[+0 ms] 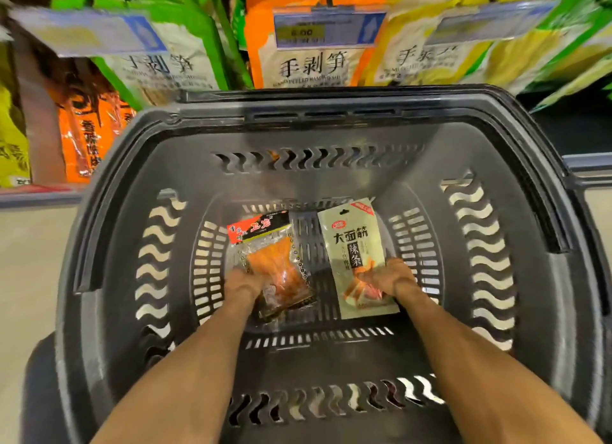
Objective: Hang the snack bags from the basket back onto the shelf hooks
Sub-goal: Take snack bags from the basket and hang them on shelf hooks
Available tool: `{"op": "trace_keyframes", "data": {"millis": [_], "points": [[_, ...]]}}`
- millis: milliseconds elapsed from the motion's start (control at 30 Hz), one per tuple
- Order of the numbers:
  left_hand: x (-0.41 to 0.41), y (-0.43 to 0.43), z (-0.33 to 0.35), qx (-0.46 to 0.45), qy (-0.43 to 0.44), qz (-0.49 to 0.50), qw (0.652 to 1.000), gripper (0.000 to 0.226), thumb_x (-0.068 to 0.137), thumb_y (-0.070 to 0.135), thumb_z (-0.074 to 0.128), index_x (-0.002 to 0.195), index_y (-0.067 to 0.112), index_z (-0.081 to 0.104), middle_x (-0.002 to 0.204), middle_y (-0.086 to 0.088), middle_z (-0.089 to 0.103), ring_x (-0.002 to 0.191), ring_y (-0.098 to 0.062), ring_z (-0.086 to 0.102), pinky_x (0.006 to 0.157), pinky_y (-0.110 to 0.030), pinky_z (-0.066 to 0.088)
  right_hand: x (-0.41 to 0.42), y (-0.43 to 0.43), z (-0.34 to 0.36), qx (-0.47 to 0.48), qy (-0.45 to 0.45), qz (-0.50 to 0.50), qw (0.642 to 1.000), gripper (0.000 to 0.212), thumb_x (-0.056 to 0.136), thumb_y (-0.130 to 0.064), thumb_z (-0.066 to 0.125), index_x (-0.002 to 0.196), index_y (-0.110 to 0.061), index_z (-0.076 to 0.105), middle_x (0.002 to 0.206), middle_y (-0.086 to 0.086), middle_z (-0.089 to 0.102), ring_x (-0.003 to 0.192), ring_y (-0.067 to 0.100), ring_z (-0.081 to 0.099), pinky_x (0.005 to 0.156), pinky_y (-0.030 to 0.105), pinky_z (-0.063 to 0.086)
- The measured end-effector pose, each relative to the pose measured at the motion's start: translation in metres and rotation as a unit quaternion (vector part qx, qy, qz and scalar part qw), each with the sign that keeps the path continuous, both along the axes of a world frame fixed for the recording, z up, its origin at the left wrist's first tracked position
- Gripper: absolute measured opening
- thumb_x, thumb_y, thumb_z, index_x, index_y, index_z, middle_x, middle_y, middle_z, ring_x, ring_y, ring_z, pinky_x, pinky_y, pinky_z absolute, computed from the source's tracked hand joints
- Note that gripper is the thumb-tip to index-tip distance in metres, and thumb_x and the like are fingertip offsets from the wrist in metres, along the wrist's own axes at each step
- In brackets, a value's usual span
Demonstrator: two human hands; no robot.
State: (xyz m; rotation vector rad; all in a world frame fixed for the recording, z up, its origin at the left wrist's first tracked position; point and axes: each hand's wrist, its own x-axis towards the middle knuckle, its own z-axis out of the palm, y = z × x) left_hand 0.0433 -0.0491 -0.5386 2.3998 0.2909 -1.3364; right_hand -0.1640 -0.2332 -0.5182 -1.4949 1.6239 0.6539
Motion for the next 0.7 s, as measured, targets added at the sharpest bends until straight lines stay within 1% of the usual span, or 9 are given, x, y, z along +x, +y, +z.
{"op": "trace_keyframes", "data": {"millis": [100, 200, 267, 300, 367, 433, 567, 633, 700], "points": [[-0.009, -0.002, -0.005, -0.027, 0.066, 0.040, 0.997, 0.083, 0.067, 0.026, 0.089, 0.138, 0.009, 0.049, 0.132, -0.014, 0.059, 0.122, -0.033, 0.054, 0.106, -0.049, 0.045, -0.001, 0.004, 0.002, 0.003, -0.006, 0.010, 1.000, 0.027, 0.085, -0.030, 0.075, 0.098, -0.011, 0.061, 0.077, 0.001, 0.065, 0.064, 0.010, 0.062, 0.052, 0.022, 0.044], [-0.017, -0.007, -0.002, -0.042, 0.083, 0.078, 0.993, 0.089, 0.071, 0.032, 0.086, 0.147, 0.015, 0.042, 0.143, -0.011, 0.052, 0.129, -0.033, 0.049, 0.110, -0.050, 0.040, 0.002, -0.002, 0.004, 0.016, -0.013, 0.020, 1.000, 0.025, 0.086, -0.028, 0.073, 0.098, -0.010, 0.060, 0.075, 0.001, 0.065, 0.059, 0.008, 0.063, 0.048, 0.019, 0.042], [-0.019, -0.010, 0.005, -0.063, 0.086, 0.100, 0.989, 0.077, 0.078, 0.025, 0.081, 0.145, 0.017, 0.044, 0.144, -0.009, 0.051, 0.131, -0.031, 0.048, 0.115, -0.049, 0.034, 0.003, -0.002, 0.012, 0.018, -0.022, 0.030, 0.999, 0.026, 0.087, -0.027, 0.073, 0.100, -0.009, 0.061, 0.075, 0.001, 0.065, 0.061, 0.008, 0.063, 0.049, 0.018, 0.042], [-0.019, -0.011, 0.012, -0.084, 0.082, 0.112, 0.987, 0.064, 0.082, 0.021, 0.078, 0.140, 0.017, 0.050, 0.139, -0.007, 0.055, 0.130, -0.030, 0.049, 0.115, -0.048, 0.033, 0.002, -0.001, 0.018, 0.007, -0.022, 0.042, 0.999, 0.026, 0.087, -0.027, 0.072, 0.102, -0.008, 0.062, 0.076, 0.000, 0.065, 0.062, 0.008, 0.063, 0.050, 0.019, 0.042], [-0.020, -0.013, 0.031, -0.119, 0.070, 0.106, 0.985, 0.024, 0.086, 0.010, 0.072, 0.109, 0.019, 0.069, 0.115, -0.003, 0.068, 0.118, -0.026, 0.058, 0.109, -0.046, 0.042, 0.001, 0.003, 0.036, -0.033, -0.009, 0.064, 0.997, 0.028, 0.088, -0.029, 0.069, 0.105, -0.007, 0.063, 0.082, 0.002, 0.067, 0.069, 0.012, 0.064, 0.056, 0.022, 0.047], [-0.022, -0.009, 0.061, -0.153, 0.038, 0.086, 0.984, 0.016, 0.086, 0.004, 0.068, 0.086, 0.020, 0.070, 0.097, -0.003, 0.072, 0.103, -0.025, 0.065, 0.100, -0.045, 0.050, -0.001, 0.009, 0.061, -0.063, 0.013, 0.073, 0.995, 0.031, 0.089, -0.031, 0.068, 0.108, -0.007, 0.061, 0.097, 0.009, 0.070, 0.079, 0.019, 0.064, 0.064, 0.027, 0.049], [-0.026, 0.012, 0.145, -0.197, 0.022, 0.060, 0.978, 0.017, 0.090, 0.005, 0.064, 0.107, 0.002, 0.065, 0.106, -0.018, 0.070, 0.100, -0.034, 0.067, 0.092, -0.047, 0.055, -0.002, 0.021, 0.123, -0.077, 0.003, 0.058, 0.995, 0.043, 0.088, -0.036, 0.069, 0.114, -0.002, 0.065, 0.108, 0.015, 0.071, 0.094, 0.028, 0.069, 0.076, 0.035, 0.057], [-0.027, 0.028, 0.188, -0.226, 0.034, 0.102, 0.968, 0.027, 0.090, 0.007, 0.066, 0.116, 0.000, 0.061, 0.105, -0.014, 0.068, 0.093, -0.028, 0.066, 0.085, -0.040, 0.056, 0.001, 0.030, 0.161, -0.078, -0.006, 0.065, 0.995, 0.046, 0.089, -0.041, 0.068, 0.115, -0.003, 0.067, 0.107, 0.015, 0.071, 0.094, 0.030, 0.068, 0.079, 0.037, 0.056], [-0.028, 0.047, 0.225, -0.239, 0.033, 0.127, 0.962, 0.023, 0.092, 0.004, 0.064, 0.114, 0.001, 0.059, 0.100, -0.010, 0.066, 0.085, -0.020, 0.065, 0.078, -0.032, 0.055, 0.009, 0.037, 0.204, -0.085, -0.006, 0.073, 0.994, 0.044, 0.091, -0.041, 0.065, 0.115, -0.004, 0.067, 0.105, 0.014, 0.071, 0.089, 0.029, 0.067, 0.073, 0.034, 0.053]]}}
